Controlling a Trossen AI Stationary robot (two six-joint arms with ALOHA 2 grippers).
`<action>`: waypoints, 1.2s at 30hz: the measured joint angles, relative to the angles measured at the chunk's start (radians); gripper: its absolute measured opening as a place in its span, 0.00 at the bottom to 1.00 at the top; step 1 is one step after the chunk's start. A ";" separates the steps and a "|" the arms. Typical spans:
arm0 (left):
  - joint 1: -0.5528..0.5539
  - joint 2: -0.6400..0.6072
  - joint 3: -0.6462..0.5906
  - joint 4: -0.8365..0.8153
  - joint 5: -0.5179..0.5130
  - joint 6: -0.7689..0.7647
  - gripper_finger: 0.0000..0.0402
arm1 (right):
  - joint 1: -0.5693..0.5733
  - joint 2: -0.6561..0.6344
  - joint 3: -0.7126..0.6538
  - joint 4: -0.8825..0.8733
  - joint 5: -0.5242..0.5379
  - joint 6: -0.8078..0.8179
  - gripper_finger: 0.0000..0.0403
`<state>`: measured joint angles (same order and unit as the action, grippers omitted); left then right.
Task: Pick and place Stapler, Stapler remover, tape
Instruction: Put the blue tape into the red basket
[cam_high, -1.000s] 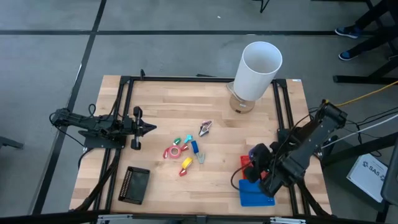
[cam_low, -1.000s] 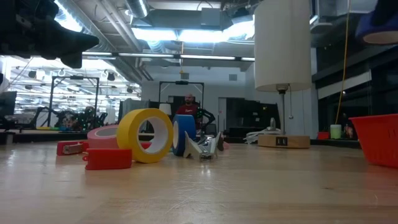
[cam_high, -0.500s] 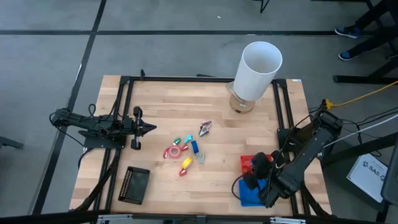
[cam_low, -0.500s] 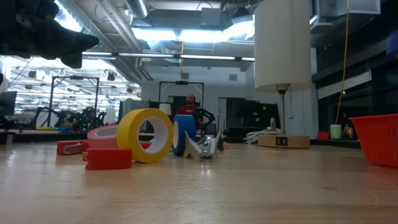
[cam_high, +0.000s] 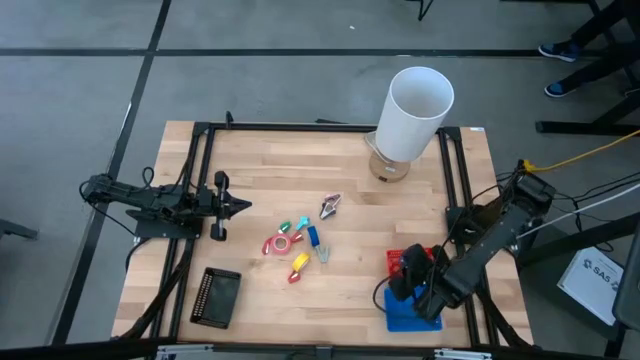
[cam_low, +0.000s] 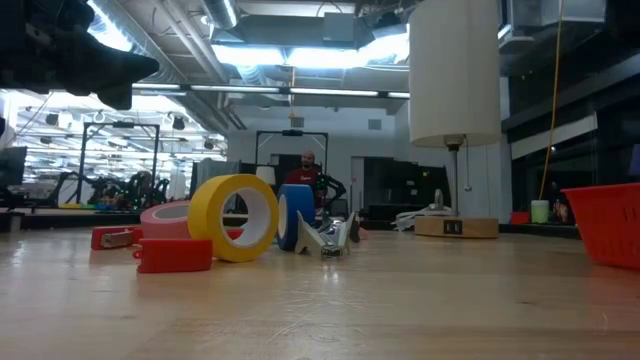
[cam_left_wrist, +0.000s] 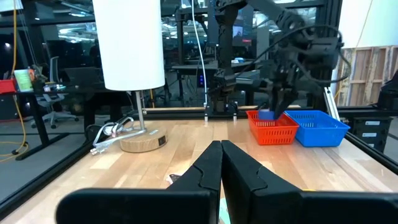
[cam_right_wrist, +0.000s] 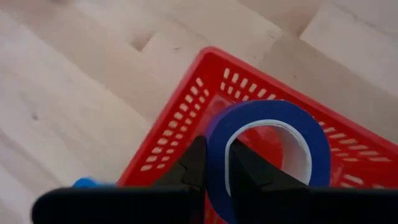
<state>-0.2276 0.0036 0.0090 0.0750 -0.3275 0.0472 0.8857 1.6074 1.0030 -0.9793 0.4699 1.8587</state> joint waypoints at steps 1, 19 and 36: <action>0.000 0.000 0.000 0.000 0.000 0.000 0.01 | -0.006 -0.011 -0.026 0.029 -0.008 0.000 0.10; 0.000 0.000 0.000 0.000 0.000 0.000 0.01 | -0.119 -0.035 -0.174 0.321 -0.154 -0.165 0.16; 0.000 0.000 0.000 0.000 0.000 0.000 0.01 | -0.252 -0.035 -0.168 0.302 -0.397 -0.245 0.31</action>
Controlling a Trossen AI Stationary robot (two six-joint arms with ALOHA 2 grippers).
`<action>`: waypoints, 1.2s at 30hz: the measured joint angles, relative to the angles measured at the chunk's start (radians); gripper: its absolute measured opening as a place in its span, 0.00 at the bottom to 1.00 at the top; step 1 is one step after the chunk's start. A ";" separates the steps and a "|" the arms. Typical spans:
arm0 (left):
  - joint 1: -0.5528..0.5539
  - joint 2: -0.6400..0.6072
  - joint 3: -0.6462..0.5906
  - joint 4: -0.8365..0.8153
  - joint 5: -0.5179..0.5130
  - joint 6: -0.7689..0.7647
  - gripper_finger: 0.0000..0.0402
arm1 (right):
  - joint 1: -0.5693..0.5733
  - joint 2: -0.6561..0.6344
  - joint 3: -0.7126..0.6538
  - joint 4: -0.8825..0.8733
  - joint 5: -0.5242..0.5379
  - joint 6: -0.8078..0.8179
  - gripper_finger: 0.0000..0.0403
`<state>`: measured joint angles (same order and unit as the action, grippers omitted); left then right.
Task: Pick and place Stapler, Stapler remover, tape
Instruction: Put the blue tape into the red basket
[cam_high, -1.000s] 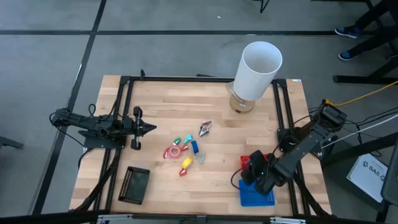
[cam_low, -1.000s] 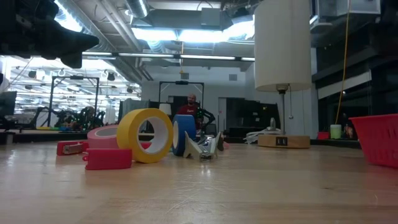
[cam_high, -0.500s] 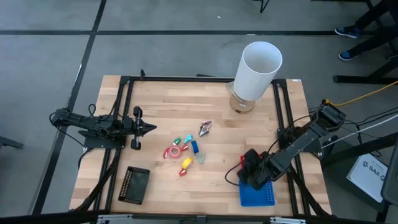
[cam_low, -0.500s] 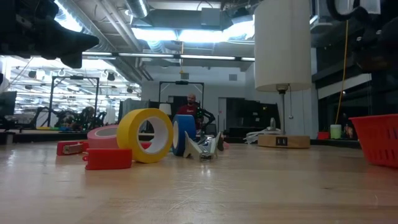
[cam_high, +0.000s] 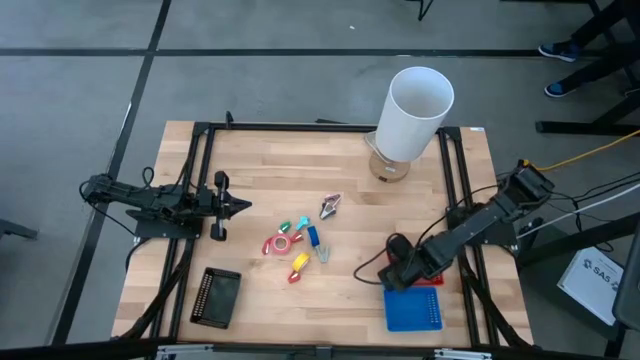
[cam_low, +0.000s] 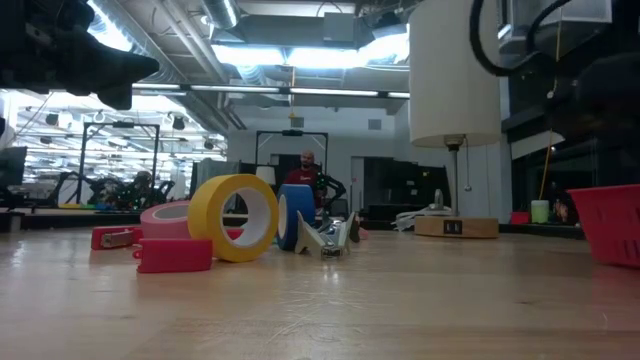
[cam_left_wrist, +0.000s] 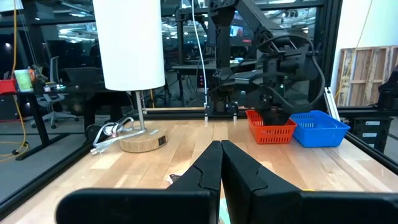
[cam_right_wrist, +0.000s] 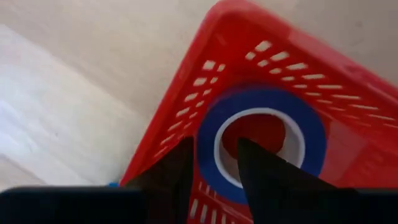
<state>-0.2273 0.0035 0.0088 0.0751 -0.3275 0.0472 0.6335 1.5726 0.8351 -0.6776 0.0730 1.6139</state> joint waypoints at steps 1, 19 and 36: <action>0.000 0.000 0.000 0.000 0.000 0.000 0.01 | -0.010 0.000 0.007 -0.003 -0.015 -0.032 0.31; 0.000 0.000 0.000 0.000 0.000 0.000 0.01 | -0.168 0.000 0.366 -0.250 0.061 -0.433 0.31; 0.000 0.000 0.000 0.000 0.000 0.000 0.01 | -0.317 0.000 0.511 0.171 0.275 -1.378 0.31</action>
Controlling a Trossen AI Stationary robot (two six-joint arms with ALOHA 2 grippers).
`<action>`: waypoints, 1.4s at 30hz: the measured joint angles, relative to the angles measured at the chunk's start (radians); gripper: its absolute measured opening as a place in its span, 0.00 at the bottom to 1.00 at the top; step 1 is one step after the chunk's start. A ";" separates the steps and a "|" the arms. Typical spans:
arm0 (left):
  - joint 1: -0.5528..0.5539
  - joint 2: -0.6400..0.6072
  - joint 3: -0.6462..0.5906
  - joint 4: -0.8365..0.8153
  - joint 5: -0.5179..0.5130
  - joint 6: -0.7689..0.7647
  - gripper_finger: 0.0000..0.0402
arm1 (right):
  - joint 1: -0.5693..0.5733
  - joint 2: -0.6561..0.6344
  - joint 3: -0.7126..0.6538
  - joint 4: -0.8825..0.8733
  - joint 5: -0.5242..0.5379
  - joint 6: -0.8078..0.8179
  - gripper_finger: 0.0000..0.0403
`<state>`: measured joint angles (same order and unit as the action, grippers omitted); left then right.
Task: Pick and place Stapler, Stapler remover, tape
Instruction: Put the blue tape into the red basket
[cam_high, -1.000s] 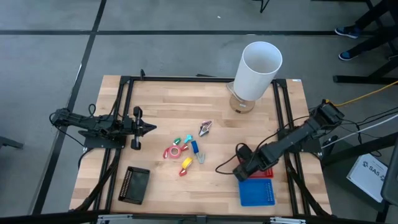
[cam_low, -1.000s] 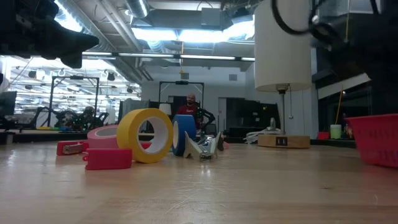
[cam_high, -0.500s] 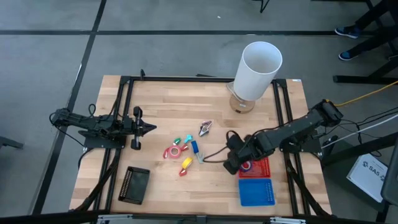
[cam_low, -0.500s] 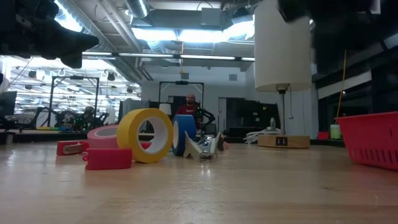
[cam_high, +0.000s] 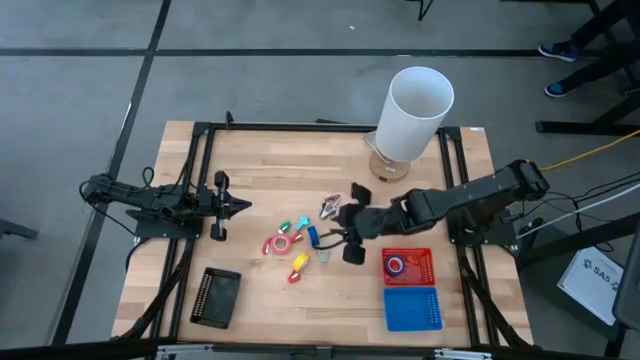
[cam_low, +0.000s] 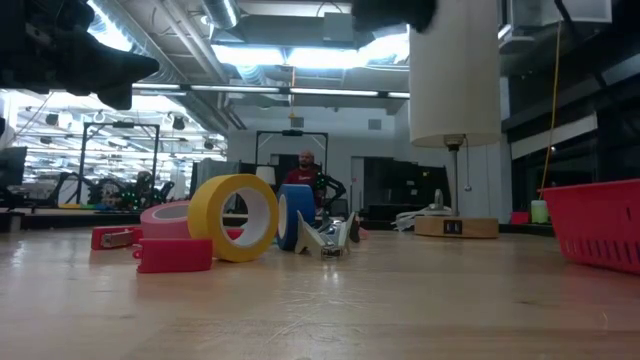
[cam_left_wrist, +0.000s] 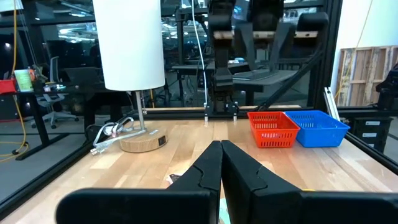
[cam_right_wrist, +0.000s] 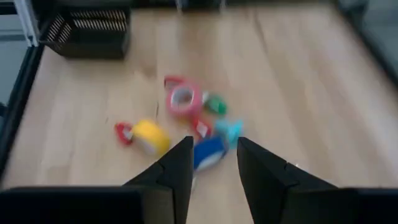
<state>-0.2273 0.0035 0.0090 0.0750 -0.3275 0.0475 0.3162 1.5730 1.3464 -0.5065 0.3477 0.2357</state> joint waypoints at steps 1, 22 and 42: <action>0.000 0.000 0.000 0.000 0.000 0.000 0.01 | -0.010 0.000 0.000 0.031 -0.002 -0.052 0.31; 0.000 0.000 0.000 0.000 0.000 0.000 0.01 | -0.126 0.190 -0.001 0.253 -0.162 -0.225 0.31; 0.000 0.000 0.000 0.001 0.000 0.000 0.01 | -0.182 0.299 -0.001 0.253 -0.237 -0.404 0.31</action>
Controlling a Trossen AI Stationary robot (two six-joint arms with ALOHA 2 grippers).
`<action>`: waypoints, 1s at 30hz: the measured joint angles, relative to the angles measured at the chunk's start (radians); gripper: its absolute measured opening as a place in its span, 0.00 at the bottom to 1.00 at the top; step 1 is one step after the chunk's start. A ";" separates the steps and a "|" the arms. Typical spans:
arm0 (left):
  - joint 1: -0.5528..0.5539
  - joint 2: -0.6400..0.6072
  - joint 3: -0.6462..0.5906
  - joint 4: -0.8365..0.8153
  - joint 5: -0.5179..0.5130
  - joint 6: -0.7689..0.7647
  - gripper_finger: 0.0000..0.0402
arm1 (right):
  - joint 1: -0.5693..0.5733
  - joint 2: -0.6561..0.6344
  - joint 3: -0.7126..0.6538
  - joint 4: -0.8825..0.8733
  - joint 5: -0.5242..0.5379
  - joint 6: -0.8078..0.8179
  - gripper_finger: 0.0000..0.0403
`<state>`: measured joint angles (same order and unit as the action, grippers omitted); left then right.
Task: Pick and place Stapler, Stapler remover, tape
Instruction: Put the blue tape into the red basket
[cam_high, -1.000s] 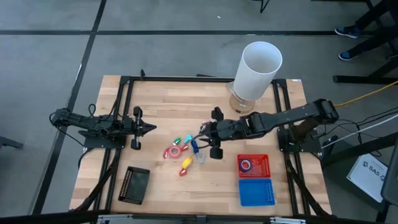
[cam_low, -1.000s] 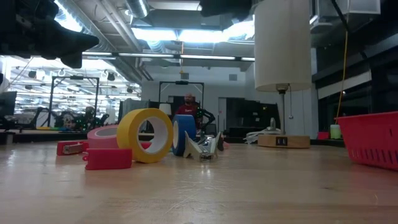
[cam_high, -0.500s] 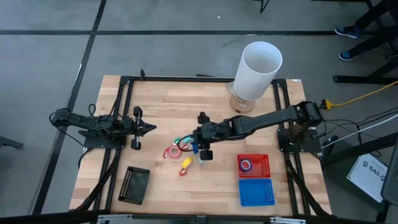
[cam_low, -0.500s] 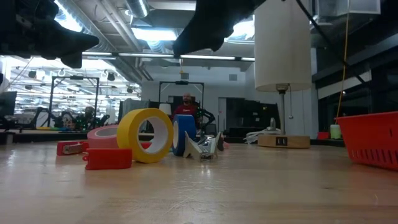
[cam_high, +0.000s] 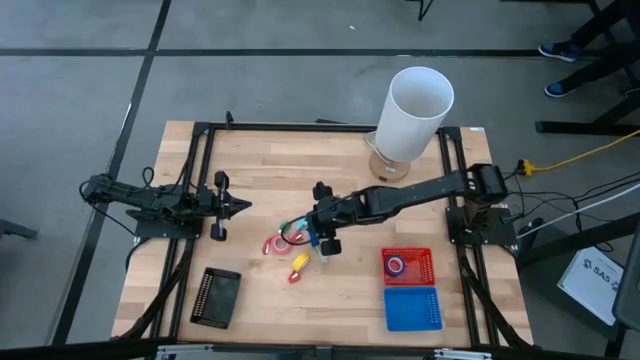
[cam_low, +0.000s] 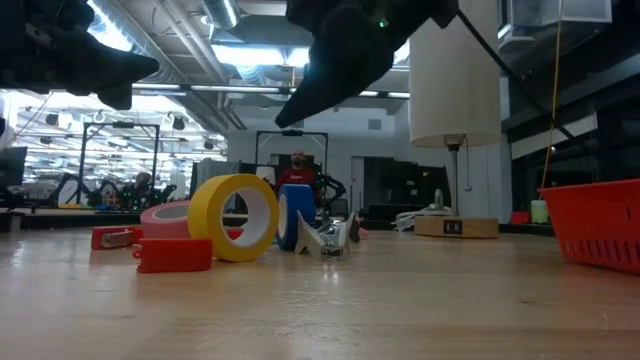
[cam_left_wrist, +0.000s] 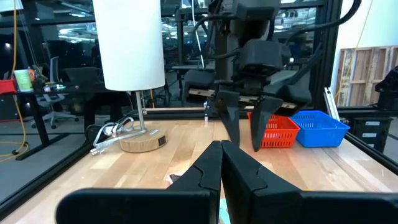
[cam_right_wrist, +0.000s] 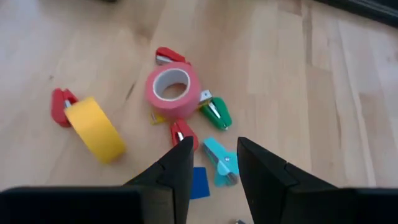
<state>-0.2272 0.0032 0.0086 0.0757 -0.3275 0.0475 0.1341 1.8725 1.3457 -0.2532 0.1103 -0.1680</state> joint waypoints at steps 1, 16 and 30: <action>0.000 0.000 0.000 0.000 0.000 0.000 0.01 | -0.005 0.001 0.000 -0.002 0.000 -0.001 0.31; 0.000 0.000 0.000 0.000 0.000 0.000 0.01 | -0.040 0.000 -0.057 -0.015 -0.085 -0.095 0.31; 0.000 0.000 0.000 0.000 0.000 0.000 0.01 | -0.032 0.000 -0.060 -0.055 -0.085 -0.629 0.33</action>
<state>-0.2275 0.0036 0.0086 0.0753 -0.3275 0.0475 0.1020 1.8725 1.2855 -0.3078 0.0255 -0.7967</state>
